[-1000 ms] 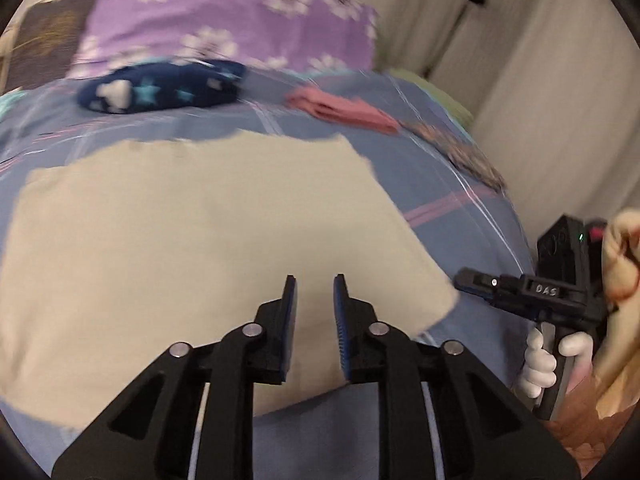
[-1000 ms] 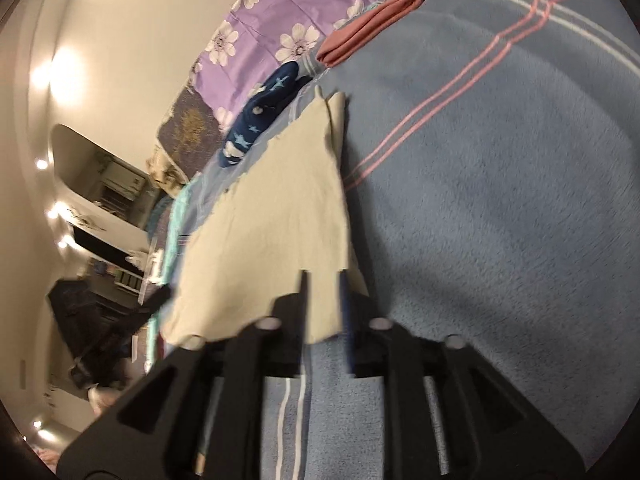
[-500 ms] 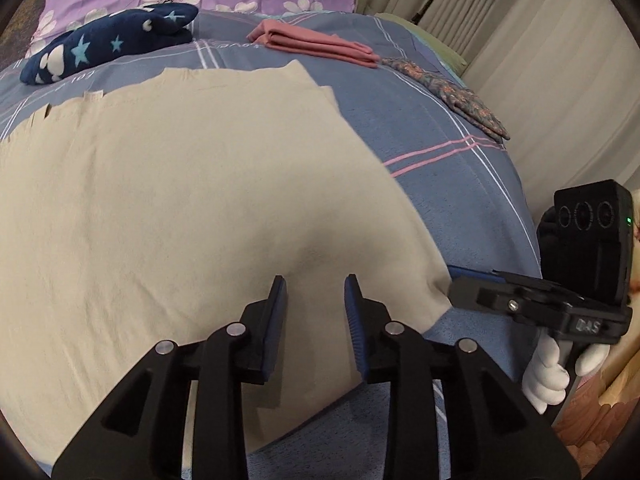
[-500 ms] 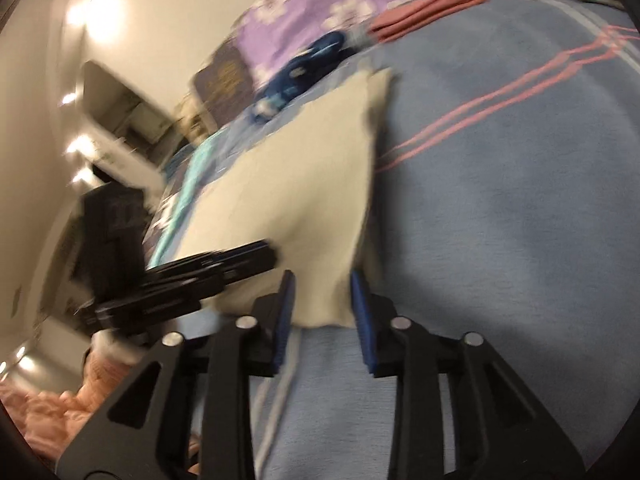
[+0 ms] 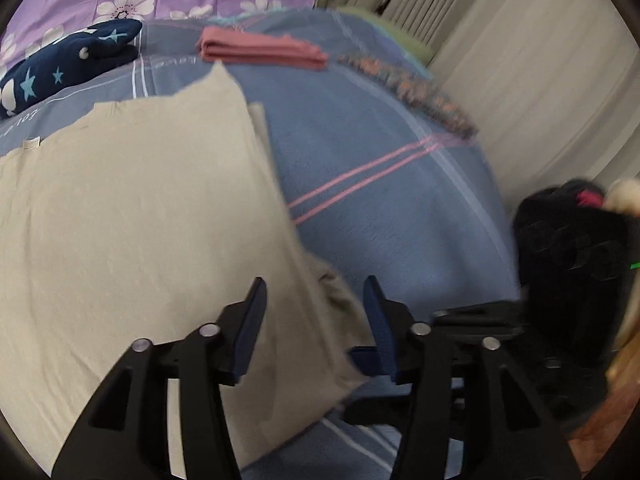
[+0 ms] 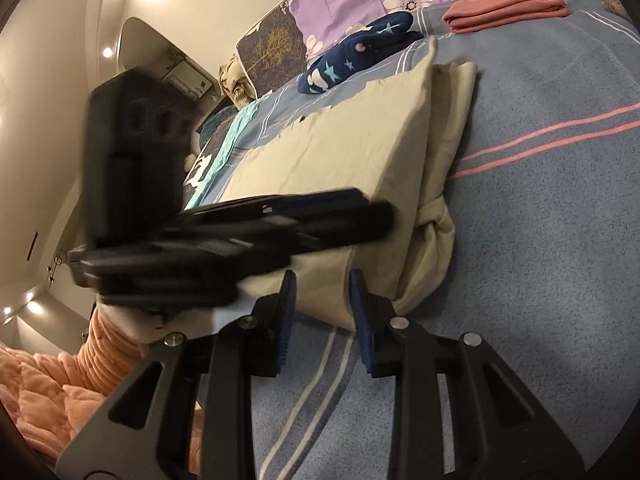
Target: Fold small clothes
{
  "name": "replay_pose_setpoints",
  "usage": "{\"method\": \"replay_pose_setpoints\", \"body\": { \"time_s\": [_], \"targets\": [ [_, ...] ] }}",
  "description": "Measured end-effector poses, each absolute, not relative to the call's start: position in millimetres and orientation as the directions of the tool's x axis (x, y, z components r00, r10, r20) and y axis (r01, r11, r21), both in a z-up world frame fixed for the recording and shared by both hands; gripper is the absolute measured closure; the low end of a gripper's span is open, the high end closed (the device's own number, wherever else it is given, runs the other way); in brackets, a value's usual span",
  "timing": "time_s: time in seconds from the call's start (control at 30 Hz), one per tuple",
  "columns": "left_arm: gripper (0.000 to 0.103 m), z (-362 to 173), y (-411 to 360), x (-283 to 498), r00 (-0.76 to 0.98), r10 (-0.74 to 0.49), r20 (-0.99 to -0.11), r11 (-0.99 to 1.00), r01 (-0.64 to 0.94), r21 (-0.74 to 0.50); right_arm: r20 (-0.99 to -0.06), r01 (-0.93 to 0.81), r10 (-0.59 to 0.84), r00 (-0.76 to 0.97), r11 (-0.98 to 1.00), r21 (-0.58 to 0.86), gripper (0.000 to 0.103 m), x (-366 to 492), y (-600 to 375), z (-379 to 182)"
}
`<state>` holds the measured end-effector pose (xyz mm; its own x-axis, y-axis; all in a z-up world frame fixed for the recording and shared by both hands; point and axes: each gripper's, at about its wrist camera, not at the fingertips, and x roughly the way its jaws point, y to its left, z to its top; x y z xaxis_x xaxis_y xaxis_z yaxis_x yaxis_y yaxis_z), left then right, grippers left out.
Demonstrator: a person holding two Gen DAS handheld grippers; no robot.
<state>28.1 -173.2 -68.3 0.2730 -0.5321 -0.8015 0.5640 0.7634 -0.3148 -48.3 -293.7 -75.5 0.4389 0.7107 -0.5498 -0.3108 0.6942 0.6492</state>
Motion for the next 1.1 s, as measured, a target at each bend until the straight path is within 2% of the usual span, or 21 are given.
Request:
{"method": "replay_pose_setpoints", "body": {
  "time_s": [0.03,0.07,0.1,0.17,0.37,0.43,0.57,0.6,0.73,0.83,0.93,0.97,1.0,1.07,1.1],
  "targets": [
    [0.089,-77.6,-174.9,30.4,0.261,-0.502,-0.824,0.778,0.553,-0.298,-0.554,-0.314,0.709,0.437,0.697,0.644,0.074,-49.9,-294.9,-74.8],
    [0.095,-83.2,-171.7,32.9,0.243,-0.508,-0.826,0.782,0.532,-0.325,-0.567,-0.319,0.703,0.429,0.705,0.633,0.074,-51.6,-296.4,-74.4],
    [0.097,-86.9,-165.3,35.3,0.234,-0.529,-0.816,0.784,0.503,-0.364,-0.572,-0.325,0.701,0.427,0.709,0.626,0.074,-54.8,-299.3,-74.3],
    [0.097,-86.4,-158.0,35.9,0.233,-0.552,-0.801,0.781,0.482,-0.397,-0.576,-0.316,0.68,0.453,0.727,0.61,0.074,-58.5,-311.8,-71.7],
    [0.096,-83.9,-161.9,25.1,0.231,-0.548,-0.804,0.774,0.504,-0.383,-0.602,-0.159,0.598,0.529,0.767,0.622,0.076,-33.6,-352.4,-81.4],
    [0.093,-82.5,-166.1,18.3,0.228,-0.543,-0.808,0.77,0.521,-0.37,-0.624,-0.137,0.584,0.519,0.777,0.614,0.076,-15.8,-351.8,-86.1],
    [0.077,-78.8,-177.1,9.0,0.234,-0.524,-0.819,0.762,0.559,-0.328,-0.643,-0.142,0.583,0.497,0.785,0.603,0.076,11.8,-348.4,-85.0],
    [0.076,-76.3,-178.5,7.0,0.236,-0.52,-0.821,0.759,0.569,-0.318,-0.644,-0.141,0.584,0.493,0.785,0.604,0.075,24.1,-348.3,-83.6],
    [0.077,-75.4,-183.9,1.0,0.241,-0.508,-0.827,0.751,0.595,-0.288,-0.672,-0.126,0.564,0.48,0.802,0.583,0.074,75.8,-352.6,-83.0],
    [0.081,-74.8,-183.4,-4.4,0.239,-0.502,-0.831,0.742,0.613,-0.272,-0.709,-0.09,0.533,0.462,0.823,0.561,0.071,113.2,-352.6,-92.4],
    [0.085,-75.7,-185.4,-8.8,0.237,-0.501,-0.832,0.73,0.632,-0.26,-0.671,-0.092,0.596,0.442,0.774,0.627,0.069,141.7,-349.1,-101.4],
    [0.086,-76.2,-185.7,-9.4,0.235,-0.502,-0.832,0.725,0.638,-0.258,-0.66,-0.088,0.61,0.439,0.76,0.644,0.081,148.7,-346.4,-102.2],
    [0.089,-77.6,-187.4,-9.3,0.23,-0.505,-0.832,0.721,0.643,-0.26,-0.658,-0.077,0.61,0.441,0.756,0.65,0.099,153.4,-344.8,-102.3],
    [0.091,-75.7,-187.2,-10.3,0.225,-0.514,-0.828,0.707,0.657,-0.261,-0.642,-0.06,0.607,0.469,0.747,0.662,0.1,156.2,-345.1,-91.9],
    [0.092,-74.6,-187.2,-11.3,0.222,-0.52,-0.825,0.697,0.669,-0.259,-0.604,-0.087,0.614,0.508,0.734,0.673,0.101,152.2,-344.9,-76.7]
  ]
}}
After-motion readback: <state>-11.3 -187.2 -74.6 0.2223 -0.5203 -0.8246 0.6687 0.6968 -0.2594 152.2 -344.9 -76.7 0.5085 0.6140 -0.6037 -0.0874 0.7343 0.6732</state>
